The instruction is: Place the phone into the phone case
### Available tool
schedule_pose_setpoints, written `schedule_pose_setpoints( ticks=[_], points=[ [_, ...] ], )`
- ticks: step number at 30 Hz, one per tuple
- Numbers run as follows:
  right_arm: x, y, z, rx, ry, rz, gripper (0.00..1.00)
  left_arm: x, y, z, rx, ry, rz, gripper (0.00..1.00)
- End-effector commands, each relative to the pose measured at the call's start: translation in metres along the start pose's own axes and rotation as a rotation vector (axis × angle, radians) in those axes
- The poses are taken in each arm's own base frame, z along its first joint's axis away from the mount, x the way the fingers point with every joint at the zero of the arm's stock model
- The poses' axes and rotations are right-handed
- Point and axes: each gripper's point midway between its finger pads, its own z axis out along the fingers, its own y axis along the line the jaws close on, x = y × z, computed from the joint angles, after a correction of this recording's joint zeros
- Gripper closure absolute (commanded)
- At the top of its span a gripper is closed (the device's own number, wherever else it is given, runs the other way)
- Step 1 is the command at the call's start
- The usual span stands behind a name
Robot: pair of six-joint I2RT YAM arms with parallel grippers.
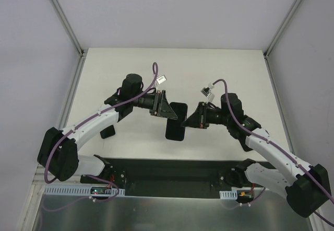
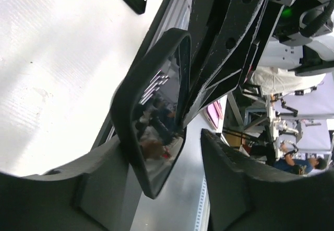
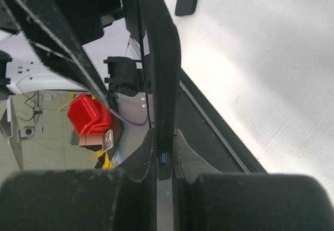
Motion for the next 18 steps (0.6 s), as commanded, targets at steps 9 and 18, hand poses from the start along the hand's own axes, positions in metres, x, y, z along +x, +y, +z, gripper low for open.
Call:
schedule_pose_setpoints(
  ticks=[9,18],
  points=[
    [-0.057,-0.007,0.001,0.136,-0.078,-0.093,0.98,-0.03,0.069,-0.067,-0.373,-0.28,-0.097,0.01],
    [-0.097,-0.076,0.033,0.335,0.087,-0.037,0.99,0.002,0.152,-0.153,-0.911,-0.403,-0.356,0.01]
  ],
)
